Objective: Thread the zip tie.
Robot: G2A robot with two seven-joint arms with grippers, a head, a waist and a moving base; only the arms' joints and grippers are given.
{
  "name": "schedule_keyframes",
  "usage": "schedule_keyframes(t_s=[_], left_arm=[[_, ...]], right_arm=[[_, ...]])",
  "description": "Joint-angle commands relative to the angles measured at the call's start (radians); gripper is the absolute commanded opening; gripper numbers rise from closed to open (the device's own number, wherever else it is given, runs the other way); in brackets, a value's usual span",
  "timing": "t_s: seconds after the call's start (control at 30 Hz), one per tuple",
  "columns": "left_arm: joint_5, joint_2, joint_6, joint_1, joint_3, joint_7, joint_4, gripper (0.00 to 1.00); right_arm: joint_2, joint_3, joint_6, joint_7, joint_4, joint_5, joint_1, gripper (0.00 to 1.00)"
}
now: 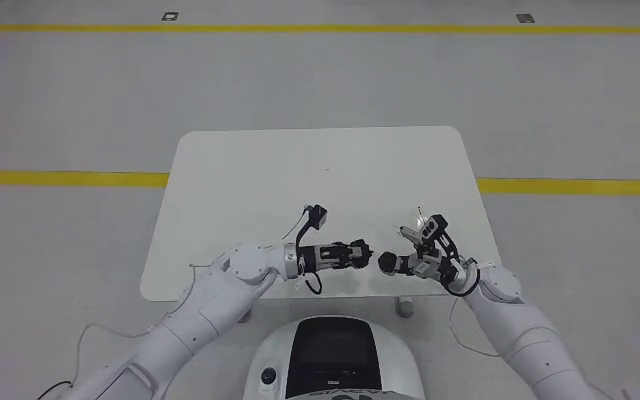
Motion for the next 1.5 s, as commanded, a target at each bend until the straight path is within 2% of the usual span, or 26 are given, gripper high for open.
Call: schedule_keyframes(t_s=[0.0,0.1,0.37,0.4,0.47,0.53,0.67,0.83,0.97,1.17,1.27,1.47], left_arm=[[0.044,0.0,0.003,0.003,-0.01,-0.002,-0.018,0.0],[0.12,-0.001,0.003,0.012,-0.024,-0.003,-0.037,0.0],[0.12,-0.001,0.003,0.012,-0.024,-0.003,-0.037,0.0],[0.128,-0.001,0.005,0.011,-0.025,0.006,-0.033,0.0],[0.221,0.001,0.01,0.01,-0.023,0.081,-0.027,0.0],[0.211,0.001,0.003,0.023,-0.025,0.091,-0.065,0.0],[0.358,0.013,0.003,0.045,-0.056,0.165,-0.156,0.0],[0.504,0.027,0.003,0.07,-0.066,0.235,-0.2,0.0],[0.582,0.04,0.003,0.071,-0.056,0.292,-0.234,0.0],[0.591,0.063,0.003,0.066,-0.034,0.357,-0.257,0.0],[0.566,0.073,0.003,0.057,-0.015,0.331,-0.247,0.0],[0.566,0.073,0.003,0.057,-0.015,0.331,-0.247,0.0]], right_arm=[[0.0,0.0,0.0,0.0,0.0,0.0,0.0,1.0],[0.0,0.0,0.0,0.0,0.0,0.0,0.0,1.0],[0.0,0.0,0.0,0.0,0.0,0.0,0.0,1.0],[0.0,0.0,0.0,0.0,0.0,0.0,0.0,1.0],[0.0,0.0,0.0,0.0,0.0,0.0,0.0,1.0],[0.0,0.0,0.0,0.0,0.0,0.0,0.0,1.0],[0.0,0.0,0.0,0.0,0.0,0.0,0.0,1.0],[0.0,0.0,0.0,0.0,0.0,0.0,0.0,1.0],[0.0,0.0,0.0,0.0,0.0,0.0,0.0,1.0],[0.0,0.0,0.0,0.0,0.0,0.0,0.0,1.0],[0.0,0.0,0.0,0.0,0.0,0.0,0.0,1.0],[0.0,0.0,0.0,0.0,0.0,0.0,0.0,1.0]])
